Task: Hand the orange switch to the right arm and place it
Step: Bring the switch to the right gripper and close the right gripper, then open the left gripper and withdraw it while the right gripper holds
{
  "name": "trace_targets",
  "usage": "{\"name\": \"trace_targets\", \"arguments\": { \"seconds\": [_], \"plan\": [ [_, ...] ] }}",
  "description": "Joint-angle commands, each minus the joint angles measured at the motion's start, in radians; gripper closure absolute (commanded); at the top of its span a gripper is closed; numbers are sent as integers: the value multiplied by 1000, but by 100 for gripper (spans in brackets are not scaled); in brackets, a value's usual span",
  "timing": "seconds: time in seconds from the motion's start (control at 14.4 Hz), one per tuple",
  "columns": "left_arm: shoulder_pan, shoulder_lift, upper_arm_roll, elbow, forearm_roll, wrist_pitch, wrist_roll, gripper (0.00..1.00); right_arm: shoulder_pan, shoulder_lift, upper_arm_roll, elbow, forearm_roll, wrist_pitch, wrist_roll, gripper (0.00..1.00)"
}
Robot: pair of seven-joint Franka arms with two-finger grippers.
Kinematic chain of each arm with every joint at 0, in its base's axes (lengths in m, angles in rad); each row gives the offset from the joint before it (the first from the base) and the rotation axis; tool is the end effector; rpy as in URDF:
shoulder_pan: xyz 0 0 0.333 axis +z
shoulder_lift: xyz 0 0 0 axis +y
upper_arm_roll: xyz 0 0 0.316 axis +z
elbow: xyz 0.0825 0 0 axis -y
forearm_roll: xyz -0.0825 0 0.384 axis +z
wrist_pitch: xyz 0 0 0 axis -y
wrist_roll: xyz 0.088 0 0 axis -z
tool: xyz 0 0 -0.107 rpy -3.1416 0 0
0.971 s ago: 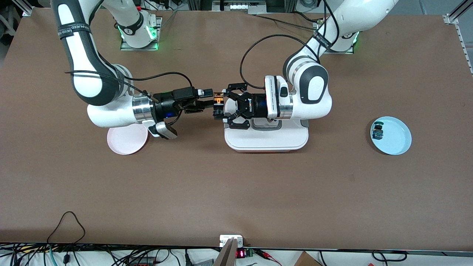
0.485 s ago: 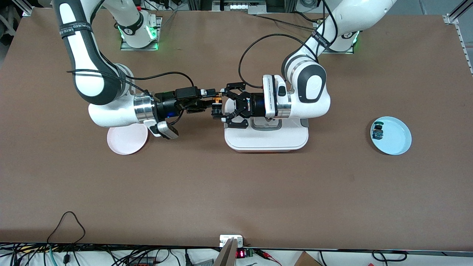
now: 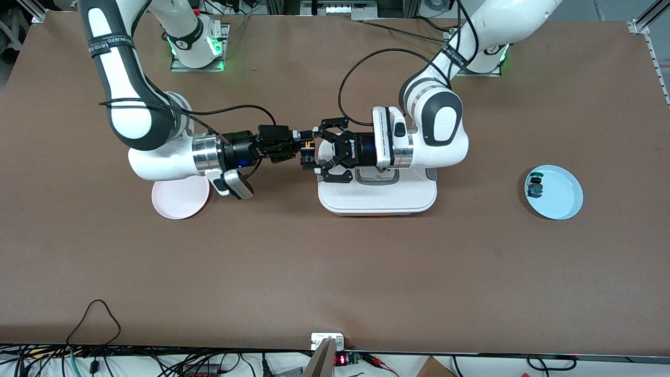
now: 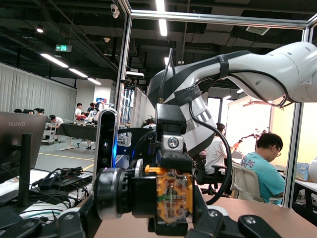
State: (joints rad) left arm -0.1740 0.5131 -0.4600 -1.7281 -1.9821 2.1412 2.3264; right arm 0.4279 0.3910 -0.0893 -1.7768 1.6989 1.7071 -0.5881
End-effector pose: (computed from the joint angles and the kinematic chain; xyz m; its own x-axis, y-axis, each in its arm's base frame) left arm 0.5608 -0.4079 0.3648 0.1009 0.1376 0.9853 -0.9886 -0.0974 0.1149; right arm 0.5807 0.3104 0.3965 0.9870 0.1600 -0.0127 -0.0117 -0.0068 -0.9999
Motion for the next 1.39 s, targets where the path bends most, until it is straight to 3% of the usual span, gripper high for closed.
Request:
{"name": "trace_targets", "arguments": {
  "seconds": [0.0,0.07,0.14,0.21,0.28,0.76,1.32],
  "plan": [
    [-4,-8,0,2,-34,8,14,99,11,-3,-3,3,18,2,-35,100],
    [-2,-8,0,2,-34,8,14,98,11,-3,-3,3,19,2,-35,100],
    [-1,-8,0,2,-34,8,14,89,9,-3,-3,3,19,2,-32,100],
    [-1,-10,0,2,-34,8,27,68,8,-1,-3,3,18,2,-33,100],
    [2,-11,1,1,-26,8,34,1,6,0,-4,3,18,-1,-35,100],
    [43,-77,4,-16,-9,5,-122,0,9,0,-4,7,18,0,-35,100],
    [151,-156,3,-15,339,-80,-513,0,-63,-15,-12,3,10,0,-33,100]
  ]
}}
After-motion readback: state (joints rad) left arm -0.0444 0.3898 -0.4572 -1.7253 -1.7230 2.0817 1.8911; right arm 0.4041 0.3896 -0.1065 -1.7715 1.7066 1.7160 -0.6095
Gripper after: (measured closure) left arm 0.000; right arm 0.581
